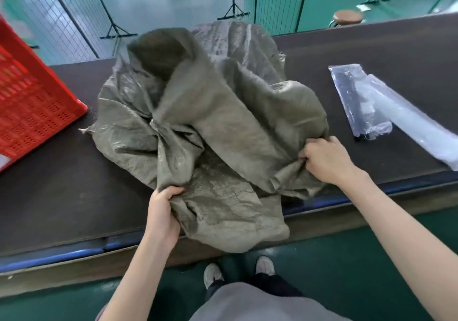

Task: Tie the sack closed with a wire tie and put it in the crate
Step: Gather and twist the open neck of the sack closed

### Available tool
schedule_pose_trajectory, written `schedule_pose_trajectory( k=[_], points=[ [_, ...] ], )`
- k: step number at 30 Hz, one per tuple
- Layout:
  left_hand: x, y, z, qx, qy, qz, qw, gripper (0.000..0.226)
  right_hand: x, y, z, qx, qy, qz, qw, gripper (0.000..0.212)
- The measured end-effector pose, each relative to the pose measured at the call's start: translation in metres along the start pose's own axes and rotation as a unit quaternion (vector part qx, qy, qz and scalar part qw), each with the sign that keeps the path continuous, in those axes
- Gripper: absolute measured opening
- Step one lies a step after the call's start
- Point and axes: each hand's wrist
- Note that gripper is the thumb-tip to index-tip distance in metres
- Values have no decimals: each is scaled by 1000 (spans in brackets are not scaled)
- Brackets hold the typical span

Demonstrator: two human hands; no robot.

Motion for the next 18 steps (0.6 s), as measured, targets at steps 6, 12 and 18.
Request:
schedule_pose_trajectory(
  k=[6, 12, 18],
  points=[
    [-8, 3, 4, -43, -2, 23, 999, 32, -13, 22, -11, -88, 46, -11, 995, 26],
    [-5, 0, 5, -83, -4, 86, 993, 35, 30, -31, 1, -44, 288, 260, 920, 25],
    [0, 3, 7, -77, -7, 107, 991, 33, 75, -98, 18, 91, 219, 396, 887, 61]
  ],
)
Point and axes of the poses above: each hand's wrist, its own z-axis towards the middle knuckle, its own x-axis out of the back of the hand, y = z × x, and after that the axes turned 1 degree about -y, right-handed
